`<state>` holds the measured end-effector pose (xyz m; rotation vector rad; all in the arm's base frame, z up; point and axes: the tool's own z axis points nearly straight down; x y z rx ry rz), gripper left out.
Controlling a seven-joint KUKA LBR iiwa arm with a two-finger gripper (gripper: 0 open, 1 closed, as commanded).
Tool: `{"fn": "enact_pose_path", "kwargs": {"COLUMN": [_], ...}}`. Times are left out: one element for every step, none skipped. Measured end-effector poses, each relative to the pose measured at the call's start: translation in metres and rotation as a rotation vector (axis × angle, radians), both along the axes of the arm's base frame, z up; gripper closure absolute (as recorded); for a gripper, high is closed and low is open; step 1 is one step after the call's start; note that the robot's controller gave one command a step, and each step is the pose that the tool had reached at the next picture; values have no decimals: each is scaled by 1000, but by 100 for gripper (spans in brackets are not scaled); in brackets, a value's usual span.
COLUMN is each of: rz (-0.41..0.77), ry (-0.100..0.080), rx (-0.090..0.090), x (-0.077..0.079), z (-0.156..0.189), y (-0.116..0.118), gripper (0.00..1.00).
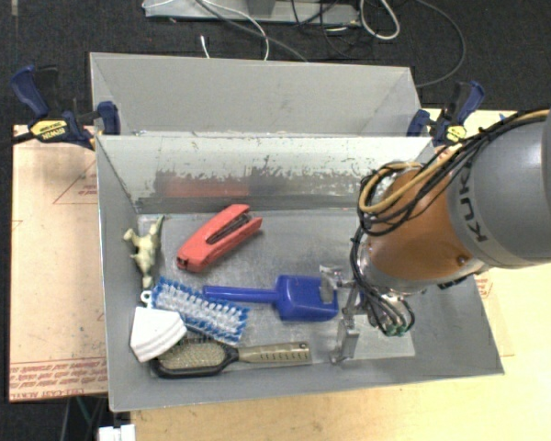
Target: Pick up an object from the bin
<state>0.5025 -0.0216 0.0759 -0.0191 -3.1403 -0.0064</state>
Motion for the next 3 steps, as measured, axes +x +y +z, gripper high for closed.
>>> {"fn": "enact_pose_path", "kwargs": {"rz": [-33, -40, -34], "ry": [-16, -21, -25], "rx": [-7, -9, -12], "x": [23, 28, 39], "z": [14, 20, 10], "y": [-33, -45, -32], "gripper": [0, 0, 0]}}
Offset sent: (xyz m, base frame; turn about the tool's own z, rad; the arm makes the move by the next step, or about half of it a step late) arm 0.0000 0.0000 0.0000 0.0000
